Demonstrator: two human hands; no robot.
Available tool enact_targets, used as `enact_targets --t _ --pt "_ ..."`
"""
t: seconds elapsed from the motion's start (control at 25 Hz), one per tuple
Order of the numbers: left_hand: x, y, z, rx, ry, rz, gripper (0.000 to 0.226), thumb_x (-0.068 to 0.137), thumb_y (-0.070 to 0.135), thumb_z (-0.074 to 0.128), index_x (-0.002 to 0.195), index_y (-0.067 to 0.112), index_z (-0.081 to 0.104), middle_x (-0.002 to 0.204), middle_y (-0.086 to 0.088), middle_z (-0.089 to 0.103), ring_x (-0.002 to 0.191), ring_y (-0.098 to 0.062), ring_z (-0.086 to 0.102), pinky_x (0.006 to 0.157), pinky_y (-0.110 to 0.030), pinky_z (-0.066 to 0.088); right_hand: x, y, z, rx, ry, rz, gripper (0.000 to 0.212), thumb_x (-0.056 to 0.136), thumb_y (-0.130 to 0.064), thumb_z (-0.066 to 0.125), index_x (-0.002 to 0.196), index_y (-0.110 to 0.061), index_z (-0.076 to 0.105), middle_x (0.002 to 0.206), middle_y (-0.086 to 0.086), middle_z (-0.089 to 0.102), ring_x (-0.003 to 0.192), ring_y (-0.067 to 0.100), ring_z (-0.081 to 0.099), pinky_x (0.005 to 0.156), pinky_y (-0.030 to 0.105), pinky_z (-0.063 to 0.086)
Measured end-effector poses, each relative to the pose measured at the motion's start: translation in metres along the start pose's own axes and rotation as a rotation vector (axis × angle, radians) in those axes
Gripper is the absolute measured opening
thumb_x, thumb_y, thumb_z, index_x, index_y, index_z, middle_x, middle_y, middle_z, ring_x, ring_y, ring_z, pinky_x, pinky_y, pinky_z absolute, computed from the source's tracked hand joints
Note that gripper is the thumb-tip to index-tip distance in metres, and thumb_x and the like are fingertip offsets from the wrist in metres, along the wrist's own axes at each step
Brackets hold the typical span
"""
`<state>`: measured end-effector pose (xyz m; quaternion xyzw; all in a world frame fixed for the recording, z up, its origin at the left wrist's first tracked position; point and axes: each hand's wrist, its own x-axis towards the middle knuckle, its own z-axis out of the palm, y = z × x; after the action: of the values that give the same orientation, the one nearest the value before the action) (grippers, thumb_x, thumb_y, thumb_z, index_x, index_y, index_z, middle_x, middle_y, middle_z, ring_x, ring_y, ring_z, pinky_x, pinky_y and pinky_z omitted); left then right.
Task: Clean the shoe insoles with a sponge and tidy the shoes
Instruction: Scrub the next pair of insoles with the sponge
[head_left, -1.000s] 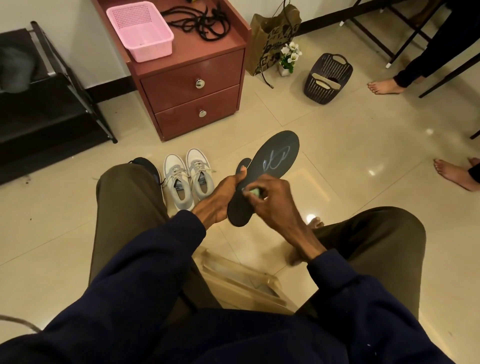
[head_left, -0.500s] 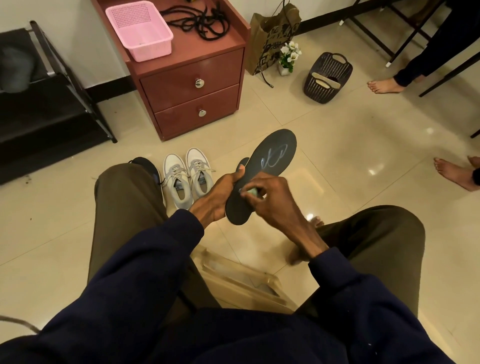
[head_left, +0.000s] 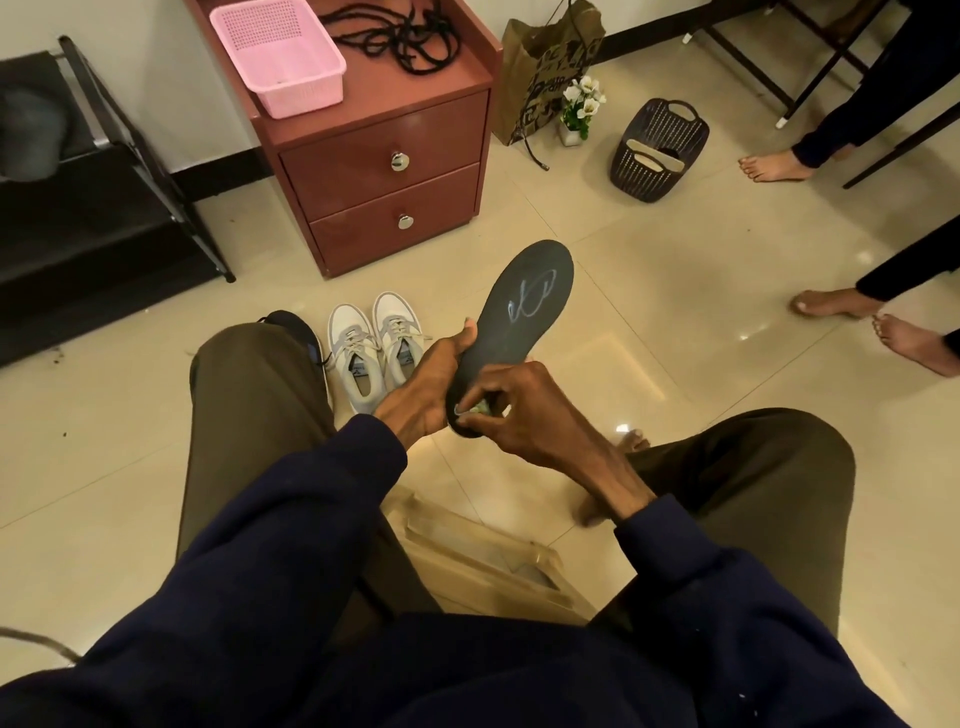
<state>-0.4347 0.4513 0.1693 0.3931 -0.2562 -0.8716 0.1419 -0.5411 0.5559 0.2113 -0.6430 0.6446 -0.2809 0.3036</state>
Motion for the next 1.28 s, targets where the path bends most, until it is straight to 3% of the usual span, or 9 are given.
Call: enact_targets --t 0.16,0.24,0.4,0.48,0.76,0.92,1.08,1.2,1.28 --pt "0.001 -0.001 0.005 0.006 -0.017 -0.03 0.051 0.106 0.053 0.04 0.114 0.013 0.071 0.102 -0.009 0.076 0.082 -0.024 0.072 0.08 -0.041 0.059 0.004 0.028 -0.02 -0.135 0.325 0.126 0.008 0.084 -0.019 0.084 0.086 -0.013 0.078 0.081 -0.005 0.066 0.07 0.004 0.059 0.061 0.011 0.04" --pt "0.0 -0.001 0.009 -0.028 -0.009 -0.037 0.05 0.107 0.052 0.038 0.113 0.014 0.071 0.098 -0.008 0.077 0.078 -0.024 0.073 0.08 -0.042 0.058 0.003 0.029 -0.017 -0.211 0.412 0.109 0.008 0.085 -0.014 0.082 0.089 -0.01 0.076 0.086 0.0 0.067 0.073 0.006 0.059 0.065 0.016 0.046" --pt "0.004 0.0 0.0 -0.067 -0.005 0.009 0.062 0.107 0.055 0.036 0.133 0.007 0.063 0.129 -0.017 0.069 0.118 -0.032 0.065 0.106 -0.043 0.051 -0.001 0.004 -0.001 -0.013 0.071 0.017 0.008 0.081 -0.013 0.084 0.086 -0.016 0.077 0.083 -0.007 0.068 0.07 0.008 0.059 0.063 0.026 0.049" --pt "0.006 0.0 -0.004 -0.105 0.009 0.02 0.065 0.107 0.057 0.031 0.134 0.006 0.062 0.132 -0.018 0.066 0.123 -0.034 0.059 0.109 -0.046 0.046 0.0 0.004 -0.006 0.098 -0.028 0.052 0.009 0.079 -0.014 0.087 0.082 -0.017 0.079 0.077 -0.009 0.067 0.064 0.009 0.057 0.057 0.024 0.045" --pt "0.009 -0.002 0.002 -0.087 0.026 0.019 0.062 0.107 0.057 0.032 0.125 0.011 0.069 0.122 -0.013 0.072 0.101 -0.027 0.068 0.096 -0.044 0.052 0.002 0.036 -0.012 -0.186 0.419 0.15 0.008 0.084 -0.016 0.083 0.085 -0.014 0.076 0.086 -0.003 0.068 0.072 0.005 0.059 0.065 0.01 0.041" --pt "0.008 -0.004 0.0 -0.076 -0.016 0.008 0.064 0.106 0.056 0.037 0.137 0.005 0.061 0.14 -0.018 0.062 0.121 -0.031 0.062 0.113 -0.045 0.044 -0.002 0.015 0.009 -0.05 0.22 0.038 0.007 0.082 -0.012 0.083 0.085 -0.014 0.077 0.084 -0.005 0.069 0.072 0.006 0.06 0.066 0.021 0.048" --pt "0.004 -0.005 0.003 -0.001 -0.028 -0.047 0.054 0.106 0.053 0.042 0.124 0.009 0.067 0.115 -0.015 0.072 0.089 -0.028 0.069 0.088 -0.043 0.055 0.005 0.032 -0.01 -0.134 0.41 0.11 0.005 0.086 -0.016 0.08 0.084 -0.014 0.077 0.081 -0.004 0.066 0.071 0.005 0.058 0.063 0.018 0.045" --pt "-0.001 -0.007 0.009 0.046 -0.101 -0.093 0.059 0.107 0.052 0.038 0.13 0.004 0.063 0.11 -0.018 0.071 0.086 -0.03 0.066 0.081 -0.042 0.055 0.002 0.048 -0.032 -0.165 0.598 0.226 0.002 0.087 -0.011 0.077 0.087 -0.012 0.075 0.086 0.0 0.068 0.072 0.002 0.059 0.062 0.01 0.044" --pt "-0.003 -0.006 0.011 0.034 -0.105 -0.093 0.054 0.107 0.05 0.04 0.129 0.006 0.063 0.105 -0.016 0.071 0.081 -0.028 0.067 0.075 -0.039 0.056 0.0 0.039 -0.021 -0.135 0.531 0.176 0.004 0.086 -0.01 0.078 0.088 -0.012 0.077 0.087 -0.001 0.069 0.075 0.003 0.06 0.066 0.015 0.048"
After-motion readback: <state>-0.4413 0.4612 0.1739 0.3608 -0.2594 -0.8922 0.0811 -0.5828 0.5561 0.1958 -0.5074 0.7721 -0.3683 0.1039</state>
